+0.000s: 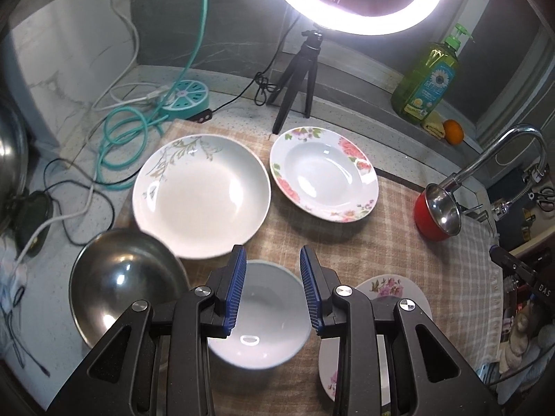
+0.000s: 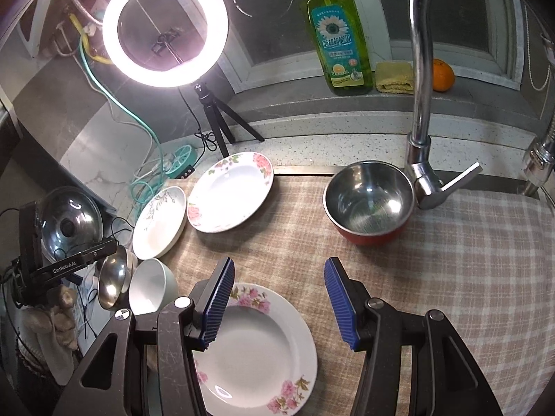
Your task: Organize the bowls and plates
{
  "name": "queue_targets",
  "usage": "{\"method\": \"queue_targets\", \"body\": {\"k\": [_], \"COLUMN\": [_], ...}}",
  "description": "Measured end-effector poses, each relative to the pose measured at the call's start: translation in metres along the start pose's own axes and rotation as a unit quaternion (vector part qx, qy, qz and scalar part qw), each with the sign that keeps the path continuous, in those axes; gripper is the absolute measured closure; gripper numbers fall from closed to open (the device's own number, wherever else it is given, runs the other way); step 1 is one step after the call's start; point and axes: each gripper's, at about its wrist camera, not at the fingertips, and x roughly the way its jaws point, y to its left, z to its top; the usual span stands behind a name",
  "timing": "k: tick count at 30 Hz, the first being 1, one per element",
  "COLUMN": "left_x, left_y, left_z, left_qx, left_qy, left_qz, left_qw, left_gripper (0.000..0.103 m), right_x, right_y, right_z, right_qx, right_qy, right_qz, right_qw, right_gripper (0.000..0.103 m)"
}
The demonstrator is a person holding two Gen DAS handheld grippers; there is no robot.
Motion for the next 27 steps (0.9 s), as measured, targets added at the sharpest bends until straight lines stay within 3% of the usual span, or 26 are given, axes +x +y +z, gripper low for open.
{"method": "queue_targets", "body": {"k": [3, 17, 27], "left_x": [0.009, 0.08, 0.136], "left_y": [0.0, 0.016, 0.026], "left_z": [0.016, 0.097, 0.124], "left_qx": [0.019, 0.058, 0.07], "left_qy": [0.008, 0.076, 0.122], "left_qz": [-0.013, -0.058, -0.072], "left_qw": [0.9997, 0.9938, 0.9875], "left_gripper": [0.073, 0.073, 0.073], "right_x": [0.009, 0.061, 0.123], "right_y": [0.001, 0.035, 0.034], "right_z": [0.008, 0.05, 0.069], "right_qx": [0.018, 0.057, 0.107], "right_qy": [0.003, 0.02, 0.063], "right_qz": [-0.005, -0.011, -0.014], "right_qw": [1.0, 0.998, 0.992], "right_gripper": [0.06, 0.064, 0.069]}}
